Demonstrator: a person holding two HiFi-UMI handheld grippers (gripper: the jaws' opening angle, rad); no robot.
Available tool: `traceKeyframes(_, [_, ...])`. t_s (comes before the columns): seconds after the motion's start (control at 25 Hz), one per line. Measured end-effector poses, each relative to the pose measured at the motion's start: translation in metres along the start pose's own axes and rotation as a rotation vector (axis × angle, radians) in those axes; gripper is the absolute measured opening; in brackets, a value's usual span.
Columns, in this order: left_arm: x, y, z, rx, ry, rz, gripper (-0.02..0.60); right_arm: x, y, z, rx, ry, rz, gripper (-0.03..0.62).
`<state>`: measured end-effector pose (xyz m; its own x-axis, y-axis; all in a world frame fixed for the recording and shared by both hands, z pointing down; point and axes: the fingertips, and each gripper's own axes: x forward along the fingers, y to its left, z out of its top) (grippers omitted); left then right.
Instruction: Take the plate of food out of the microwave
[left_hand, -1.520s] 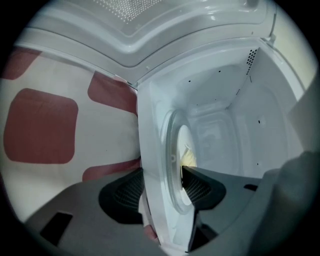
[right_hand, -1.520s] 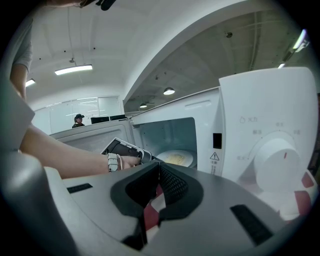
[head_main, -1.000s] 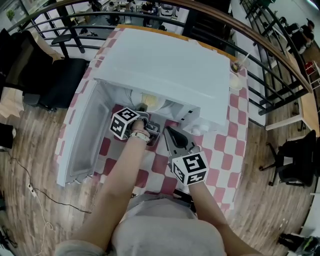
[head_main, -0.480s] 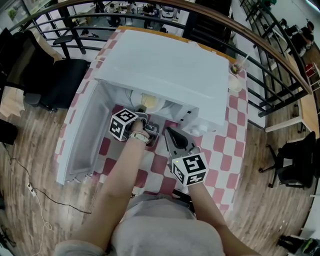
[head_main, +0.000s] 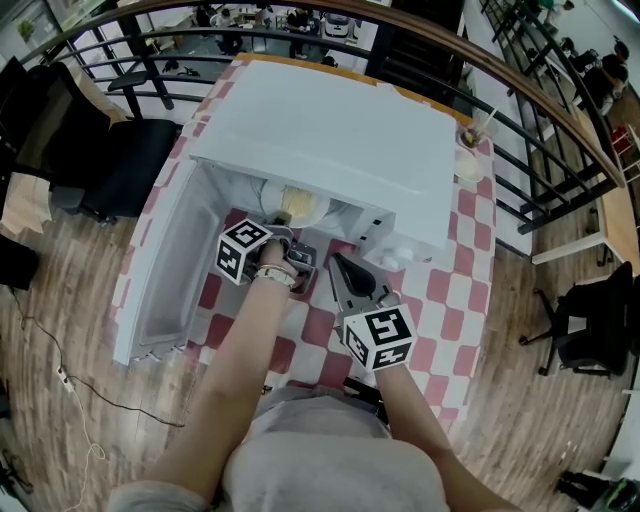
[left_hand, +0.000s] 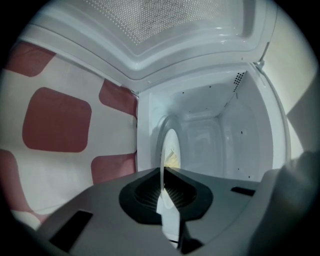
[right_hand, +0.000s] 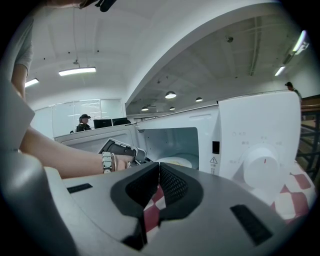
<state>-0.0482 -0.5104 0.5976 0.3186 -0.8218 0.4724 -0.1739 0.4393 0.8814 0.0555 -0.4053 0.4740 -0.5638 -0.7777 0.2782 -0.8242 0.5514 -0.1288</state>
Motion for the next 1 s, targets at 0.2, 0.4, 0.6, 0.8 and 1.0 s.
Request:
traceKeyframes(0.2, [-0.004,-0.005,-0.002,-0.012,0.002,-0.017,0.011,-0.002,0.0,0.003,0.002,-0.009,0.002,0.026])
traceKeyframes(0.4, [-0.007,-0.003,-0.003,-0.013,0.0,-0.033,0.011,-0.001,-0.004,0.004,0.003,-0.016,-0.004,0.026])
traceKeyframes(0.6, [-0.012,-0.002,-0.005,-0.01,-0.001,-0.044,0.011,0.0,-0.006,0.005,0.001,-0.023,-0.004,0.026])
traceKeyframes(0.8, [-0.019,-0.003,-0.008,0.012,0.005,-0.054,0.011,0.001,-0.002,0.007,-0.009,-0.03,0.002,0.026])
traceKeyframes(1.0, [-0.031,-0.006,-0.011,0.013,0.021,-0.076,0.011,-0.001,0.007,0.01,-0.012,-0.04,-0.006,0.026])
